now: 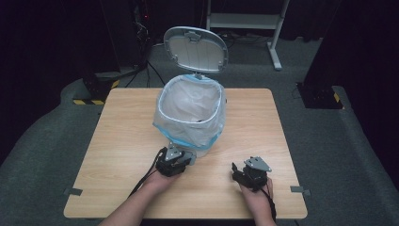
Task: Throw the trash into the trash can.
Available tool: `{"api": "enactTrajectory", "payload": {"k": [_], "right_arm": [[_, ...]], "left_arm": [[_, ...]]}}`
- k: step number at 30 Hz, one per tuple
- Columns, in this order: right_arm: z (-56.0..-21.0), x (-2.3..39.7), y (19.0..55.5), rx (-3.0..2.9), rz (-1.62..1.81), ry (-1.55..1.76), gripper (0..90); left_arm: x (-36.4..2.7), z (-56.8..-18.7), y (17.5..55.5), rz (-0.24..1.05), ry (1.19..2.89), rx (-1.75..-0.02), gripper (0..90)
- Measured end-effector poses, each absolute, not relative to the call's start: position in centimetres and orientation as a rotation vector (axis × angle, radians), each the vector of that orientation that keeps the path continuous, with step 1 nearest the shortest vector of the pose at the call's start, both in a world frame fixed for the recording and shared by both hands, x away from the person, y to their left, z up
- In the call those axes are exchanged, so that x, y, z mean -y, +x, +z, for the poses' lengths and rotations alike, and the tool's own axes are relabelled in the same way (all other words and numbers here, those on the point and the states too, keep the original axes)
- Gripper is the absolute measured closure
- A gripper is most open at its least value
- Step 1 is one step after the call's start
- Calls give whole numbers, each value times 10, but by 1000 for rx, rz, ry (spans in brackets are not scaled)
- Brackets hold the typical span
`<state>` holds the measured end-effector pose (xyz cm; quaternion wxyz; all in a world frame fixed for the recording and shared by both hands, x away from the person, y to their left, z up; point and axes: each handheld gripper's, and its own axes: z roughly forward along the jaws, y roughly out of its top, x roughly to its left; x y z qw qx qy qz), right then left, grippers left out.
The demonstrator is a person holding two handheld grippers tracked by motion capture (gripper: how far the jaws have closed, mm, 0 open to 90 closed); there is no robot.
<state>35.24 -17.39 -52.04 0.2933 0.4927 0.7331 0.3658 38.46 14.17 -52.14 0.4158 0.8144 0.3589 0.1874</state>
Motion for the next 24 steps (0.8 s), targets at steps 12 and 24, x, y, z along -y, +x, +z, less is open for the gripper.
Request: {"api": "enactTrajectory", "payload": {"k": [12, 24], "right_arm": [[-520, 177, 351, -1940, 1006, 1340, 238], [-520, 176, 353, -1946, 981, 1348, 239]], "left_arm": [[-171, -512, 364, 481, 1898, -902, 422], [-230, -521, 352, 493, 1922, -1061, 344]]}}
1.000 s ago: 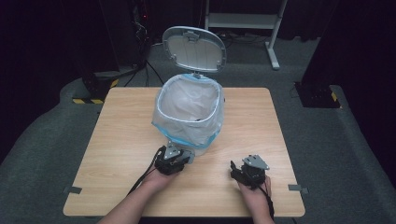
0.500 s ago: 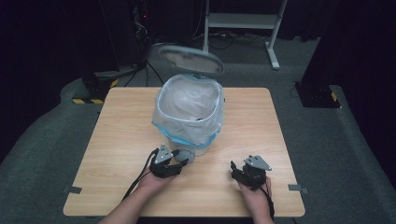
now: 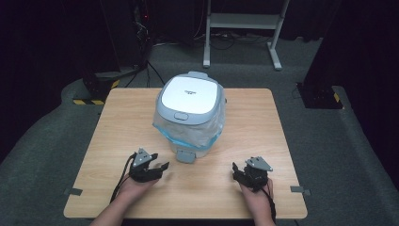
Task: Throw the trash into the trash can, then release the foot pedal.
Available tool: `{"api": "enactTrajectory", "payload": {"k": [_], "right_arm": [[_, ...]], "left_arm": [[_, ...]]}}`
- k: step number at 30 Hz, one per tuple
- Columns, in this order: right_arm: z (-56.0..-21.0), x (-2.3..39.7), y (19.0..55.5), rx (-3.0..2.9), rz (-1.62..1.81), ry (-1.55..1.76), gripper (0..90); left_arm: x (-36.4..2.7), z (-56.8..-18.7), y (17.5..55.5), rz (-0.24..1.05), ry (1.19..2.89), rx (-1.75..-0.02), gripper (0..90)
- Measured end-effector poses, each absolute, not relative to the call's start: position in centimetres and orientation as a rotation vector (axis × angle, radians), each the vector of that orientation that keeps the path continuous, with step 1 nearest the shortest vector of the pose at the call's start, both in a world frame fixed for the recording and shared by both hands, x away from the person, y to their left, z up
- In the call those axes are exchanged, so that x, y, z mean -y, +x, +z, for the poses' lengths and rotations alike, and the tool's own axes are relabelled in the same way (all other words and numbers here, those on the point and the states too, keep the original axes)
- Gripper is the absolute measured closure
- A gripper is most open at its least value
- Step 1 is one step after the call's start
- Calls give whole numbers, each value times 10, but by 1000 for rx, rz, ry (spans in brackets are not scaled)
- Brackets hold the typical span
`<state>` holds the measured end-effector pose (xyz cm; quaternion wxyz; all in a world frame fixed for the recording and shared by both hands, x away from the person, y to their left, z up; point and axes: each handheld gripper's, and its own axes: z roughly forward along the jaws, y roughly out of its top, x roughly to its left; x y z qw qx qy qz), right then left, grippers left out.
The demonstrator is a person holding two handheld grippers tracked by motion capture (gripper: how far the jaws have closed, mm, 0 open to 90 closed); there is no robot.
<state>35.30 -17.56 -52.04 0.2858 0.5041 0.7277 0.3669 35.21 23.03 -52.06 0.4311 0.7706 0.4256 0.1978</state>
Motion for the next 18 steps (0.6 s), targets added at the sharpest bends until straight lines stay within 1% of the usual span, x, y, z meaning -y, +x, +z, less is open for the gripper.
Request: {"api": "enactTrajectory", "payload": {"k": [8, 14, 18], "right_arm": [[-520, 175, 353, -1950, 978, 1356, 238], [-521, 175, 354, -1961, 971, 1348, 236], [-521, 174, 356, -1971, 954, 1358, 233]], "left_arm": [[-274, -520, 335, 579, 1977, -1169, 315], [-292, -524, 326, 579, 1990, -1231, 285], [-304, -526, 320, 563, 1959, -1297, 252]]}}
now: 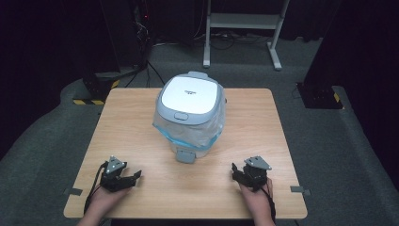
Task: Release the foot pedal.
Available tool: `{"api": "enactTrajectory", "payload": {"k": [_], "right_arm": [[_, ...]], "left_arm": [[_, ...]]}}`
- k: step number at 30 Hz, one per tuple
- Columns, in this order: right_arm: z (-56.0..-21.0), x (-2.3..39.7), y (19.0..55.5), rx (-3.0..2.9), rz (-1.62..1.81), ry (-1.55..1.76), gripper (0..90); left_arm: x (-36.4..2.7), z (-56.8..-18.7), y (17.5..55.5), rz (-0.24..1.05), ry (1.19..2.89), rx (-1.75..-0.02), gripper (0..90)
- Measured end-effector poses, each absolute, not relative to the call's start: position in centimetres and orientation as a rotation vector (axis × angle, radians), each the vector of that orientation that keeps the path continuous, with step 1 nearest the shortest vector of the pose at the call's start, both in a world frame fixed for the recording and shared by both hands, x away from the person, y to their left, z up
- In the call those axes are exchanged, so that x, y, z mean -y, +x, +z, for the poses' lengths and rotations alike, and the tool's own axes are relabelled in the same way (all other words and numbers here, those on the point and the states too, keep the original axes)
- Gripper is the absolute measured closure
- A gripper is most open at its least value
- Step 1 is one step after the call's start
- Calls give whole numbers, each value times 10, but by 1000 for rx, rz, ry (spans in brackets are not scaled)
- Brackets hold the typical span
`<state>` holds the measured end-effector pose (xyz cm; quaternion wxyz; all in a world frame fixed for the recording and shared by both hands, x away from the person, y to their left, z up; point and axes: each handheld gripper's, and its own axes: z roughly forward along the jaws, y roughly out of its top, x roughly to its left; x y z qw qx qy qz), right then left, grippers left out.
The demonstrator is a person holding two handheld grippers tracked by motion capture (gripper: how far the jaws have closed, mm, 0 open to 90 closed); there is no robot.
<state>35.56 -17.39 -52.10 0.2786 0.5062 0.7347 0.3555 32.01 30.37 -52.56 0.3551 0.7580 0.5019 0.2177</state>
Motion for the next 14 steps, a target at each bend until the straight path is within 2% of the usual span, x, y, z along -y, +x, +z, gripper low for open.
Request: {"api": "enactTrajectory", "payload": {"k": [2, 6, 14], "right_arm": [[-522, 173, 357, -1991, 931, 1371, 232], [-523, 170, 361, -2033, 891, 1373, 219], [-523, 168, 362, -2050, 870, 1389, 214]], "left_arm": [[-304, -527, 320, 543, 1956, -1322, 242], [-295, -528, 317, 620, 1986, -1290, 268], [-298, -528, 319, 585, 1976, -1302, 281]]}}
